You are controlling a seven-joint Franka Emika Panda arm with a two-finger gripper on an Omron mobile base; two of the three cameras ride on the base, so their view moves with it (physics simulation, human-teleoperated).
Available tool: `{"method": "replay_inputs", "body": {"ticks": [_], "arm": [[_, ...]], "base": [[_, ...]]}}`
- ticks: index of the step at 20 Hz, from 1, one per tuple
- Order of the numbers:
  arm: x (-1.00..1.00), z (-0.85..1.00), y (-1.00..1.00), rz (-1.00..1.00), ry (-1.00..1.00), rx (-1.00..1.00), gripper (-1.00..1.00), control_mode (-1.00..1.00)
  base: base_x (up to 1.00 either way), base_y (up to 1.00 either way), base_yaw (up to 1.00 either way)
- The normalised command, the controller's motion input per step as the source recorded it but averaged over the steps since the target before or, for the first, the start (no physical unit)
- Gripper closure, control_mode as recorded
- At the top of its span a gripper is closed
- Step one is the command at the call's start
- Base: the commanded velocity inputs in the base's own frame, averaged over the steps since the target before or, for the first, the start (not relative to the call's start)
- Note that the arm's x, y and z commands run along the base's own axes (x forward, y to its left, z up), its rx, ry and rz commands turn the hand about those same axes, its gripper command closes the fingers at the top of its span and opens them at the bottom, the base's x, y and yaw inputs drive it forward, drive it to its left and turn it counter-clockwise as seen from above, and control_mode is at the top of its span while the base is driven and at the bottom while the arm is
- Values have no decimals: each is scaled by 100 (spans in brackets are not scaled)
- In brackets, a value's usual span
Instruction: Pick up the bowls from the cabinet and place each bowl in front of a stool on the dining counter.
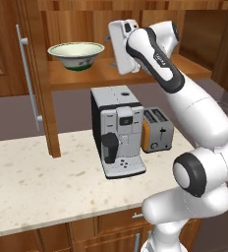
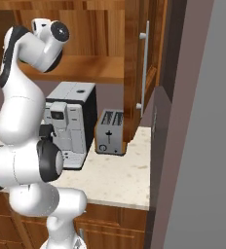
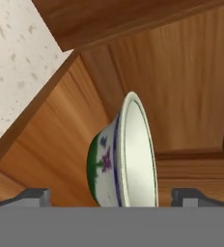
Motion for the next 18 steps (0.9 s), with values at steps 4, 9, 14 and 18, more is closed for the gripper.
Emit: {"method": "replay_inputs", "body": {"ticks": [4, 9, 14, 18], "arm": [[33, -2, 5, -6, 0, 0, -100, -100], [31, -5, 2, -7, 0, 0, -100, -100], [20, -7, 2, -6, 0, 0, -100, -100], [2, -1, 10, -3, 0, -1, -100, -100]], "base": [[0, 0, 0], [0, 0, 0], [0, 0, 0], [0, 0, 0]]}}
